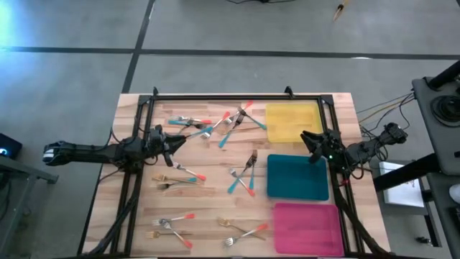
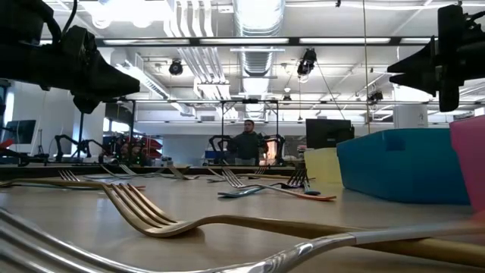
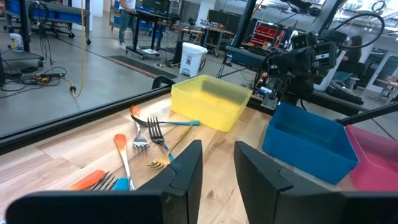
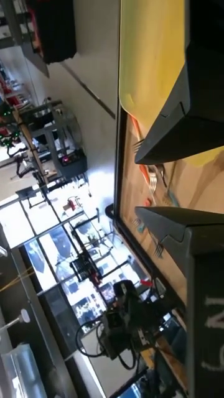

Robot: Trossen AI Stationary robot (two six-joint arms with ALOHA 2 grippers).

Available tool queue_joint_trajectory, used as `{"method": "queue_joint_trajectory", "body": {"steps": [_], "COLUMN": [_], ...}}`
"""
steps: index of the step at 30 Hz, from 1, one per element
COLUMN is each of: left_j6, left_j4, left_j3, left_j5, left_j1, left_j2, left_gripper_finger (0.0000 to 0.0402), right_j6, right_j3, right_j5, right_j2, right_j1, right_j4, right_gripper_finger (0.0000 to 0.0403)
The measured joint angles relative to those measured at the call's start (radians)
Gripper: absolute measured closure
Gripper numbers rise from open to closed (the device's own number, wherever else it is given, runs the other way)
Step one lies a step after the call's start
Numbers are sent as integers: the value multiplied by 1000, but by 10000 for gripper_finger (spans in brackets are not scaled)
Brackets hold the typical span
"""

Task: Sort silverware by color (type)
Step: Put the orange fork into the yellow bin

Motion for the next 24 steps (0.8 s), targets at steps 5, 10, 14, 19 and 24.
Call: {"method": "queue_joint_trajectory", "body": {"steps": [5, 10, 14, 19, 24], "left_j6": [0, 0, 0, 0, -47], "left_j4": [0, 2, 5, 42, 42], "left_j3": [0, 0, 0, 0, 0], "left_j5": [0, -5, -5, -12, -57], "left_j1": [0, 0, 0, 0, 0], "left_j2": [0, 0, 1, 3, 6], "left_gripper_finger": [324, 324, 324, 324, 324], "right_j6": [7, 117, 138, 177, 174], "right_j3": [0, 2, 2, 2, 2], "right_j5": [-1, 0, 2, 8, 8], "right_j2": [0, 0, 0, 0, 0], "right_j1": [0, 0, 0, 0, 0], "right_j4": [29, 47, 47, 47, 47], "right_gripper_finger": [291, 291, 291, 291, 291]}}
